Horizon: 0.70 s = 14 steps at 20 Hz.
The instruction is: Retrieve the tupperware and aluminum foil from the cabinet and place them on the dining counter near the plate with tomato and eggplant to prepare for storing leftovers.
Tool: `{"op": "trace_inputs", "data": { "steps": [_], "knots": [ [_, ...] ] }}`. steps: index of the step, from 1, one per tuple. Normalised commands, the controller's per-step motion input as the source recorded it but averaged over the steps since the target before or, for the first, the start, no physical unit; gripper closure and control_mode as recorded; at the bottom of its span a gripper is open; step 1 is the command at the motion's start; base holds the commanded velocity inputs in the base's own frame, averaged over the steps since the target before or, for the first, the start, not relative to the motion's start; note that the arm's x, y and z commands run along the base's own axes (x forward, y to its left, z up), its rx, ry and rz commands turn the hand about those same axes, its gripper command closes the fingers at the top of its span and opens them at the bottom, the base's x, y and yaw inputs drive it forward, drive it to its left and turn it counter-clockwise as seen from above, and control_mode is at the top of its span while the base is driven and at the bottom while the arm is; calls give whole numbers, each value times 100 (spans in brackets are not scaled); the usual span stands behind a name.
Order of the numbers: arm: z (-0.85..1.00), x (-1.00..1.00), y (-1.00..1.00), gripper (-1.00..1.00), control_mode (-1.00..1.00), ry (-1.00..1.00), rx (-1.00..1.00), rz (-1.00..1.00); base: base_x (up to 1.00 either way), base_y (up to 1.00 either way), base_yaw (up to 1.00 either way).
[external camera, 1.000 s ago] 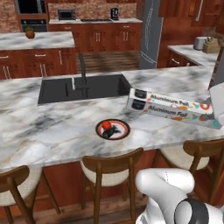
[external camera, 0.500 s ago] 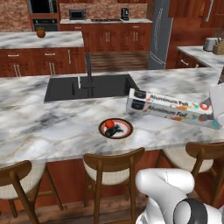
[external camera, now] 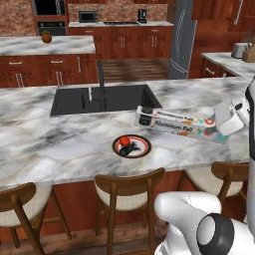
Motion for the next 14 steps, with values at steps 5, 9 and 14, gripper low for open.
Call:
{"op": "trace_inputs", "data": {
  "steps": [5,9,14],
  "knots": [
    [-71,68,13,100,-100,0,3,-50,0,0,0],
    [-78,8,23,100,-100,1,13,-78,0,0,0],
    [-36,63,12,100,-100,24,19,-39,0,0,0]
  ]
}}
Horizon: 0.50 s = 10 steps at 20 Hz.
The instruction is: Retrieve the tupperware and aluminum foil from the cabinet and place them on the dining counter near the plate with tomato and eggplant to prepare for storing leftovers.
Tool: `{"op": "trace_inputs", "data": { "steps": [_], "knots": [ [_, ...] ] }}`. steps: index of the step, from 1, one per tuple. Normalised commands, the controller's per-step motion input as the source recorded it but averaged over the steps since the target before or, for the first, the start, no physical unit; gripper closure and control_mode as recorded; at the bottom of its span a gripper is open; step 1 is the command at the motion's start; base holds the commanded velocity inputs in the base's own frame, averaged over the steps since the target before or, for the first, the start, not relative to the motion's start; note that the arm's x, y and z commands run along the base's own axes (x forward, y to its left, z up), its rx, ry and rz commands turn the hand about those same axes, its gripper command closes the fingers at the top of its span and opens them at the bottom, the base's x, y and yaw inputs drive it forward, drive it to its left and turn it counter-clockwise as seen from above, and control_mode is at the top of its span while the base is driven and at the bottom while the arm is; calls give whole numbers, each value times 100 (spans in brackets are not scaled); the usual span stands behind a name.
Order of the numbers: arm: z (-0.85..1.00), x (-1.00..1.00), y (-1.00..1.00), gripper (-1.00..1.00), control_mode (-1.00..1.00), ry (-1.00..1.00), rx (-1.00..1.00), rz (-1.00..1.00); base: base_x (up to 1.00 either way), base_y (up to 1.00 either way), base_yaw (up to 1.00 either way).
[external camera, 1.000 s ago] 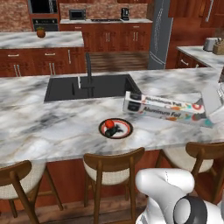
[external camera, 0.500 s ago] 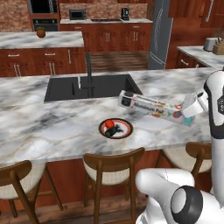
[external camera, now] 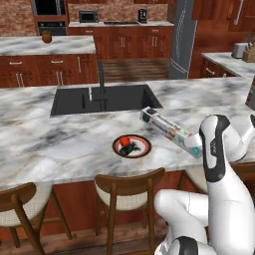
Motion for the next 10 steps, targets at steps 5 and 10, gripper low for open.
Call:
{"op": "trace_inputs", "data": {
  "steps": [5,10],
  "knots": [
    [0,100,0,100,-100,48,14,-3,0,0,0],
    [-12,100,-27,100,-100,34,14,0,0,0,0]
  ]
}}
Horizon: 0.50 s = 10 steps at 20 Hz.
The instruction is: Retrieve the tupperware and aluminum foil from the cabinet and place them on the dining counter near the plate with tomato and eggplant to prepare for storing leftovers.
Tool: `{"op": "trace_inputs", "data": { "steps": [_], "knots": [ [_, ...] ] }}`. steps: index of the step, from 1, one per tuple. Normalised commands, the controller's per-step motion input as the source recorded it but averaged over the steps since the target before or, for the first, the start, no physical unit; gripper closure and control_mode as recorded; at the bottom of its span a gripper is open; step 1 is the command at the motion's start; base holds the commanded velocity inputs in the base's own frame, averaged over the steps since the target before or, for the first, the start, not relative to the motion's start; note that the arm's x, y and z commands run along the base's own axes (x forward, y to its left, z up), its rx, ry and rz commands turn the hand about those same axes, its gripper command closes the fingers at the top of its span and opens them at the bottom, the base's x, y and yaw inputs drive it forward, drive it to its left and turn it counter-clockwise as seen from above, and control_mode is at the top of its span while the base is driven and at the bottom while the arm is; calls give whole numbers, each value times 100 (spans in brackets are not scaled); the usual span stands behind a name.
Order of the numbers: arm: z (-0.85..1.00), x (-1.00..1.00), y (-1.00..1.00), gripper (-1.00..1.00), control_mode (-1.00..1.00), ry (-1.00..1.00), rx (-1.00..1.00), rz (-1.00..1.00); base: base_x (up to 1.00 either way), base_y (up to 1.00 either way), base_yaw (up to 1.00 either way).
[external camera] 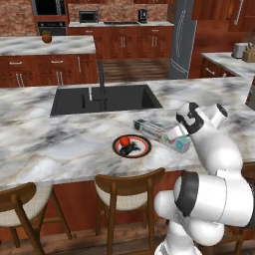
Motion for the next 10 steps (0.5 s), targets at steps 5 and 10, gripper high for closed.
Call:
{"op": "trace_inputs", "data": {
  "steps": [5,10],
  "knots": [
    [-26,100,-40,100,-100,5,17,0,0,0,0],
    [-59,99,-6,100,-100,0,8,0,0,0,0]
  ]
}}
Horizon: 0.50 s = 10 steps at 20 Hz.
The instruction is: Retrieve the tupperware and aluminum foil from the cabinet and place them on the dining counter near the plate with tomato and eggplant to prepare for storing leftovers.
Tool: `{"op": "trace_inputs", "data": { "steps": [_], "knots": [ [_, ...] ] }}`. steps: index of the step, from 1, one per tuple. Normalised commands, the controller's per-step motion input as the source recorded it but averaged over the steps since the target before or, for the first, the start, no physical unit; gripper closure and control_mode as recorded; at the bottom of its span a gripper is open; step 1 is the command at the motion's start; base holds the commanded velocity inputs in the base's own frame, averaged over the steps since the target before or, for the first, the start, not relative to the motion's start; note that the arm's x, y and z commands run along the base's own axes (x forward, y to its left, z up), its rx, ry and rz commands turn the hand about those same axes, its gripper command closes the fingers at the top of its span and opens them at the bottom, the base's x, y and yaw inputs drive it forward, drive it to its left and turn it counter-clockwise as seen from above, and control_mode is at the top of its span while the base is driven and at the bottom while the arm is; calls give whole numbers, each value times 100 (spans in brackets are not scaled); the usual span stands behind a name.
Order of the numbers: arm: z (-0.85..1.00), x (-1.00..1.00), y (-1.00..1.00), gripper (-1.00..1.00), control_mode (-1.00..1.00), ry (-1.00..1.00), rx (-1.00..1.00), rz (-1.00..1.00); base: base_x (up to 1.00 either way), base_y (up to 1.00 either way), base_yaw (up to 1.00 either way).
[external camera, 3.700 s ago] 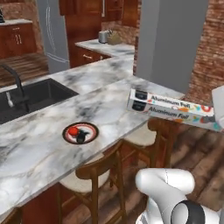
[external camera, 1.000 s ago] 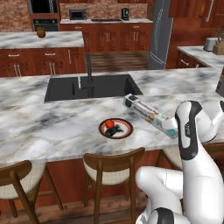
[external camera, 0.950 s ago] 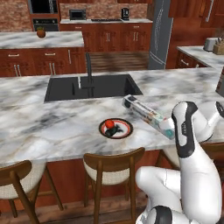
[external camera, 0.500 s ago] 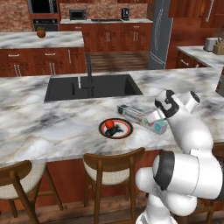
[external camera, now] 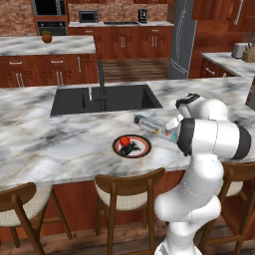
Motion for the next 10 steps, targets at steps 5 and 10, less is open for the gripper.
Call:
{"op": "trace_inputs", "data": {
  "steps": [5,10],
  "knots": [
    [-89,100,-15,100,-100,0,7,0,0,0,0],
    [-37,54,-13,-100,-100,-2,4,-1,0,0,0]
  ]
}}
